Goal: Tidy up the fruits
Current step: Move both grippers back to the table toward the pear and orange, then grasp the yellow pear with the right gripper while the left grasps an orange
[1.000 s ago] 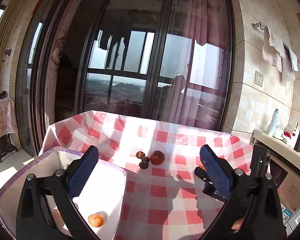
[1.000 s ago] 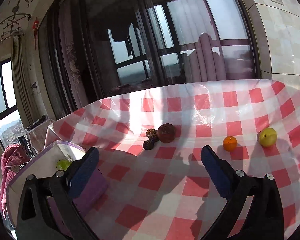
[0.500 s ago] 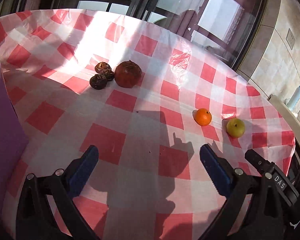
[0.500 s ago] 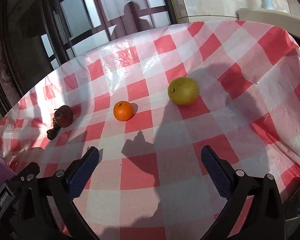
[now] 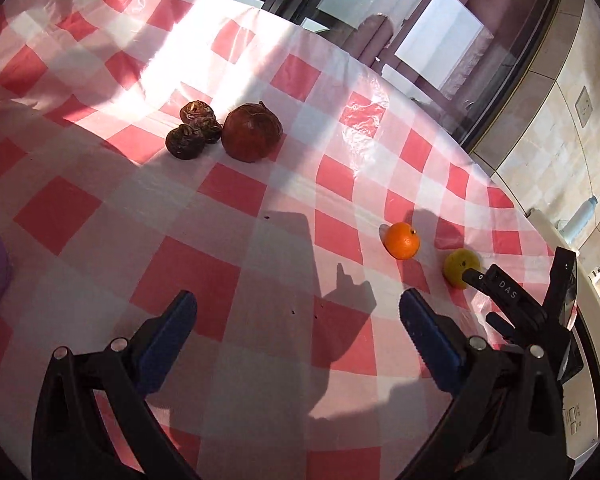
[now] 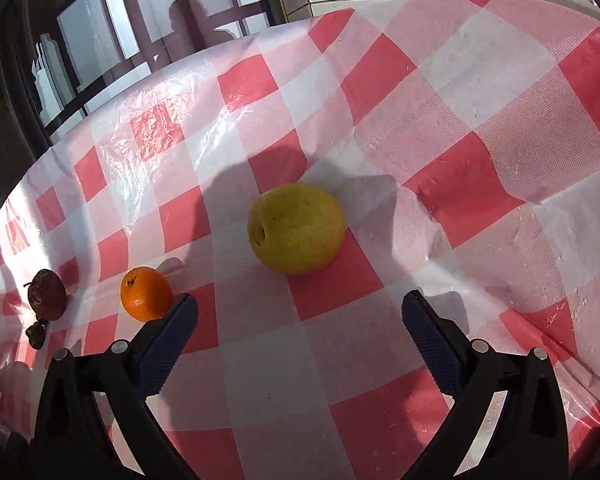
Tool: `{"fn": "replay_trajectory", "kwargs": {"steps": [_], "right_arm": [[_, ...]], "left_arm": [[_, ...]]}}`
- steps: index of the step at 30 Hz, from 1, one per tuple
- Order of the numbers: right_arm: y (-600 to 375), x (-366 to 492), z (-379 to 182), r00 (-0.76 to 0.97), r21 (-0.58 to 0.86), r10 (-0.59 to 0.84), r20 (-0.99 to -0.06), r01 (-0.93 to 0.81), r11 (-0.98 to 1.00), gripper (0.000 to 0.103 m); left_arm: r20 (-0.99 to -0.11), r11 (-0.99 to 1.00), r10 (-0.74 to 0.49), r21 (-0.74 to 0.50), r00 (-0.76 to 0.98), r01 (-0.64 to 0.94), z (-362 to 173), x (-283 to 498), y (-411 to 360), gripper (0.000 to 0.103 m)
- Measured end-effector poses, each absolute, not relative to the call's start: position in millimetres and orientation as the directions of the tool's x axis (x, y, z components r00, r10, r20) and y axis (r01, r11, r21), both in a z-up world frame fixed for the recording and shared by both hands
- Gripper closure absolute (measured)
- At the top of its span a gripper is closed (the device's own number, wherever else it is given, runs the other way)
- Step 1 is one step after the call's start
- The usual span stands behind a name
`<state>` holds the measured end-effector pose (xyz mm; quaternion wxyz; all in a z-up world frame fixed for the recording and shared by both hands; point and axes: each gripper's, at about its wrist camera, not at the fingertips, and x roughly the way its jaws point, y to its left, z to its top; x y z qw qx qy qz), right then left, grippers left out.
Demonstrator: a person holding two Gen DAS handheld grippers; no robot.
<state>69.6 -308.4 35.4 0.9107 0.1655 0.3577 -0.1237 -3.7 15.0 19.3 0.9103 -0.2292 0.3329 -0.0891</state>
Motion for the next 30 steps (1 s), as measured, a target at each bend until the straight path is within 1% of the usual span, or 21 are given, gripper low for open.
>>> {"fn": "replay_trajectory", "kwargs": {"steps": [4, 6, 7, 8, 11, 13, 15, 17, 20, 24, 25, 26, 27, 29, 30], "right_arm": [[-311.4, 106.8, 32.4, 0.679, 0.156, -0.137, -0.721, 0.352, 0.923, 0.005], [-312.7, 119.6, 29.4, 0.667, 0.142, -0.131, -0.733, 0.338, 0.930, 0.012], [-314.2, 125.6, 26.8, 0.652, 0.144, -0.115, -0.750, 0.330, 0.933, 0.020], [-316.6, 130.2, 23.6, 0.637, 0.148, -0.106, -0.763, 0.331, 0.932, 0.026], [-322.2, 131.7, 19.9, 0.623, 0.152, -0.106, -0.775, 0.346, 0.926, 0.039], [-326.1, 128.4, 20.0, 0.644, 0.192, -0.068, -0.762, 0.325, 0.926, 0.040], [-336.7, 122.9, 19.0, 0.674, 0.275, -0.002, -0.738, 0.304, 0.912, 0.040], [-348.5, 115.2, 17.5, 0.697, 0.338, 0.034, -0.716, 0.304, 0.891, 0.040], [-362.1, 106.6, 14.6, 0.726, 0.417, 0.080, -0.683, 0.298, 0.859, 0.040], [-369.7, 99.3, 15.3, 0.742, 0.446, 0.089, -0.665, 0.298, 0.844, 0.040], [-369.9, 96.7, 15.8, 0.747, 0.451, 0.090, -0.659, 0.296, 0.842, 0.040], [-371.0, 95.7, 16.1, 0.751, 0.456, 0.090, -0.655, 0.297, 0.839, 0.040], [-371.5, 96.7, 17.0, 0.752, 0.460, 0.090, -0.652, 0.299, 0.836, 0.040], [-372.0, 96.3, 17.7, 0.753, 0.461, 0.092, -0.651, 0.296, 0.837, 0.040], [-369.1, 98.7, 19.0, 0.753, 0.461, 0.093, -0.651, 0.295, 0.837, 0.040]], "left_arm": [[-0.564, 0.878, -0.319, -0.479, 0.762, 0.013, 19.8, -3.6, 14.6, 0.002], [-0.564, 0.878, -0.320, -0.479, 0.761, 0.013, 19.7, -3.4, 14.5, 0.002], [-0.566, 0.878, -0.320, -0.478, 0.760, 0.014, 19.8, -3.1, 14.0, 0.002], [-0.569, 0.880, -0.323, -0.475, 0.757, 0.018, 19.8, -2.4, 12.8, 0.002], [-0.600, 0.889, -0.344, -0.456, 0.722, 0.044, 19.1, 1.9, 5.1, 0.002], [-0.618, 0.901, -0.339, -0.431, 0.709, 0.055, 19.8, 4.2, -1.6, 0.002], [-0.612, 0.902, -0.361, -0.420, 0.703, 0.097, 22.2, 10.5, -12.5, 0.002], [-0.610, 0.907, -0.366, -0.404, 0.703, 0.121, 23.6, 23.2, -27.6, 0.002], [-0.620, 0.895, -0.404, -0.421, 0.673, 0.150, 22.6, 54.6, -54.5, 0.002], [-0.661, 0.916, -0.388, -0.354, 0.643, 0.188, 21.4, 98.4, -99.8, 0.002], [-0.680, 0.926, -0.372, -0.322, 0.632, 0.198, 20.2, 109.0, -112.1, 0.004], [-0.697, 0.931, -0.363, -0.294, 0.619, 0.216, 18.7, 118.3, -123.3, 0.011], [-0.718, 0.937, -0.350, -0.264, 0.601, 0.231, 16.4, 127.8, -133.8, 0.015], [-0.753, 0.946, -0.319, -0.211, 0.575, 0.248, 11.5, 142.8, -149.8, 0.027], [-0.756, 0.950, -0.300, -0.179, 0.582, 0.257, 11.7, 147.1, -155.7, 0.028]]}}
